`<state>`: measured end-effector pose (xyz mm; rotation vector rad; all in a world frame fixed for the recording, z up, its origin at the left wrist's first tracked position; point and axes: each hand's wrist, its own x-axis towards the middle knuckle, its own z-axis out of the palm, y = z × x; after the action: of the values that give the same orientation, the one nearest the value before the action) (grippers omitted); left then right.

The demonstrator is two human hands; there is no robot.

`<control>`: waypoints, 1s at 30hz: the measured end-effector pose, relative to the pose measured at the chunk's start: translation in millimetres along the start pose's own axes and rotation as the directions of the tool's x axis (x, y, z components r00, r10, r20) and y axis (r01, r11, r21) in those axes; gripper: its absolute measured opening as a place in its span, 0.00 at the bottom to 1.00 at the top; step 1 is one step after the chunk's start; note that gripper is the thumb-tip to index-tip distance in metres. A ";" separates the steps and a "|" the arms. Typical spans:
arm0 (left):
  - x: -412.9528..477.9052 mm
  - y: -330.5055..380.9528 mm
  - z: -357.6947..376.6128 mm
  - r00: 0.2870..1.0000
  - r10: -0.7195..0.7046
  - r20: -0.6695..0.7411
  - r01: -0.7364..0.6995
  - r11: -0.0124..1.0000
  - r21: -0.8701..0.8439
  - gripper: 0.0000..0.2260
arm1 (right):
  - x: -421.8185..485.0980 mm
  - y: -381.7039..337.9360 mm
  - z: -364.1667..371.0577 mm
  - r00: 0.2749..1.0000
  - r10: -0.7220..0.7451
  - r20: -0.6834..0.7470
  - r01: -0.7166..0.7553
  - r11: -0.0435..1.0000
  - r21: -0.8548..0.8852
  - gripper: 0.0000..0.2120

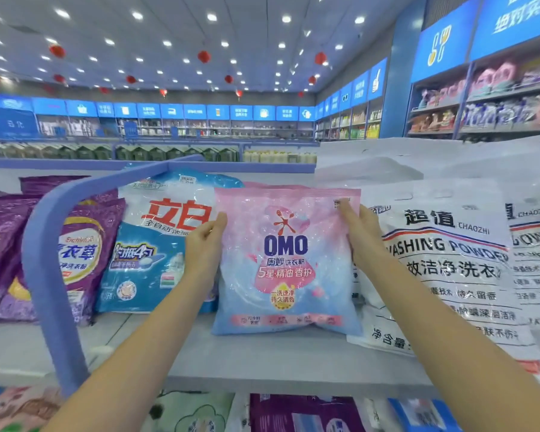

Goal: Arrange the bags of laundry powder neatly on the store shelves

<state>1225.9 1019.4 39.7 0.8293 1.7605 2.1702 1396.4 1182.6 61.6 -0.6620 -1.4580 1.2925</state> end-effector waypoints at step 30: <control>-53.5 -79.2 -31.5 0.727 0.280 0.626 -0.683 0.204 0.701 0.44 | -86.1 64.5 -1.4 0.799 -0.304 0.519 0.568 0.100 -0.817 0.36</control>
<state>1238.4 986.5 -54.6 2.1710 2.6758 0.7738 1410.7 1123.9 -27.4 -0.7219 -2.4017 -0.2473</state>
